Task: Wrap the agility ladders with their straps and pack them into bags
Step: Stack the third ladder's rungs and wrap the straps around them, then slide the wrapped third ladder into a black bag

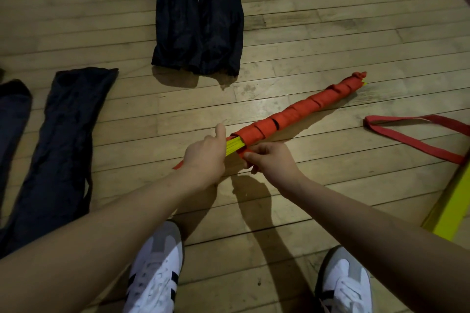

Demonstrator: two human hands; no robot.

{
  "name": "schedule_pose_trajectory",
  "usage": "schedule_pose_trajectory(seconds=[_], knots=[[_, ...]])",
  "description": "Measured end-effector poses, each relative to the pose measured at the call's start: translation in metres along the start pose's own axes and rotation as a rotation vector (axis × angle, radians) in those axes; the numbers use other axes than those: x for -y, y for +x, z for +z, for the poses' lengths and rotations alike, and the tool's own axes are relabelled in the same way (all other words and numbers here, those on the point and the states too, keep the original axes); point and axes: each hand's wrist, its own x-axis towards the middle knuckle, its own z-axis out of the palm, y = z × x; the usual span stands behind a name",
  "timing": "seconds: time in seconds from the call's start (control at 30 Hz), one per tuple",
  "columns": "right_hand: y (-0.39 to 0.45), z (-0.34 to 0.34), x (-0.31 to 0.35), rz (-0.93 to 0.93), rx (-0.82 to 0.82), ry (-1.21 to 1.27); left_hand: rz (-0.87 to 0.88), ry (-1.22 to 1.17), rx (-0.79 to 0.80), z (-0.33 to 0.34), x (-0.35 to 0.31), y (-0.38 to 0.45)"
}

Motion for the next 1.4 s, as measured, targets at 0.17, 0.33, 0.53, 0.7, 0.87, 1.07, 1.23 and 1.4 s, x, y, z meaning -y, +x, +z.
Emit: schedule_pose_trajectory(seconds=[0.17,0.33,0.53,0.7,0.87,1.07,1.23,1.4], knots=[[-0.001,0.004,0.003,0.016,-0.045,-0.014,-0.042,-0.031,-0.057,0.001,0.006,0.004],[0.007,0.009,0.013,-0.056,-0.097,-0.113,-0.037,0.053,-0.057,-0.007,0.009,0.005],[0.018,0.019,0.010,-0.019,-0.134,-0.182,0.011,0.038,0.110,-0.011,0.013,0.011],[0.017,0.021,-0.004,0.048,-0.143,-0.139,0.205,0.002,0.089,-0.007,0.029,0.013],[0.026,0.021,-0.001,-0.005,-0.155,-0.194,0.148,-0.153,0.024,0.003,0.033,0.018],[0.047,0.023,0.003,-0.219,-0.177,-0.674,0.096,-0.116,-0.046,0.010,0.036,0.034],[0.071,0.023,0.008,-0.315,-0.249,-0.762,0.069,-0.125,-0.118,0.006,0.039,0.058],[0.090,0.028,0.004,-0.296,-0.238,-0.713,0.065,-0.125,-0.083,0.006,0.042,0.073]])
